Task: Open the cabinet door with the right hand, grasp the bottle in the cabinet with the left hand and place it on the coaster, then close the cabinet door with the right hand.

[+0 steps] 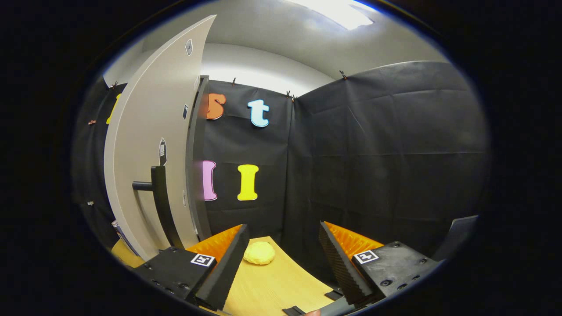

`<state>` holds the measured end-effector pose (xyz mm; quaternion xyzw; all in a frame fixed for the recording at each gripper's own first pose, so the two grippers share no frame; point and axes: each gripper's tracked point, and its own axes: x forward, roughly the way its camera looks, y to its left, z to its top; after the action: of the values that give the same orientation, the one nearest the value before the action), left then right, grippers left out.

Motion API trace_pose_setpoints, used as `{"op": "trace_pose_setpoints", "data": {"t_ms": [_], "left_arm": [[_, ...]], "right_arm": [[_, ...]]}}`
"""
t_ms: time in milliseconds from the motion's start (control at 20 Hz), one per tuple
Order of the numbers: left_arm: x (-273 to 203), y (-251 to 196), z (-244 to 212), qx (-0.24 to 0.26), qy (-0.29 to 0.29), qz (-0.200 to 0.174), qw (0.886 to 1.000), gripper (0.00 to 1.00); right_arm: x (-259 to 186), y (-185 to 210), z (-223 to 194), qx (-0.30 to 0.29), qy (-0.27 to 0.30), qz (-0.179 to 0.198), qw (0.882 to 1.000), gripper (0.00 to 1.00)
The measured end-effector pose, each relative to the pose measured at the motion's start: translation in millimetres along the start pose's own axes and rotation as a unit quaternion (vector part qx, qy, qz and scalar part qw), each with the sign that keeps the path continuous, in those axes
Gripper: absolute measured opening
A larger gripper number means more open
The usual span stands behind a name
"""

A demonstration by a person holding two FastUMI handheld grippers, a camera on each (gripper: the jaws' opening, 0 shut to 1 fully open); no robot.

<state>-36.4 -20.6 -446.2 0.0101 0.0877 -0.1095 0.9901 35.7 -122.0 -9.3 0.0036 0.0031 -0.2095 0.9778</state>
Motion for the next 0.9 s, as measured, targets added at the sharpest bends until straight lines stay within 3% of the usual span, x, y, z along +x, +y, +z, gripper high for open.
{"op": "trace_pose_setpoints", "data": {"t_ms": [50,200,400,600,900], "left_arm": [[-1,2,1,-0.001,0.002,0.005,1.000,0.80],[-2,0,0,-0.008,0.010,0.008,1.000,0.94],[-5,-7,7,0.010,0.016,0.000,1.000,0.95],[-19,1,22,-0.008,0.029,0.026,0.999,0.94],[-50,6,84,0.014,0.014,0.048,0.999,0.94]], "right_arm": [[1,0,0,-0.001,0.000,0.000,1.000,0.99],[1,-2,-1,-0.006,0.001,0.000,1.000,0.99],[2,0,-2,-0.005,0.000,0.005,1.000,0.99],[4,0,-4,0.006,0.002,0.007,1.000,0.99],[8,4,-4,0.010,0.000,0.021,1.000,0.99]]}}
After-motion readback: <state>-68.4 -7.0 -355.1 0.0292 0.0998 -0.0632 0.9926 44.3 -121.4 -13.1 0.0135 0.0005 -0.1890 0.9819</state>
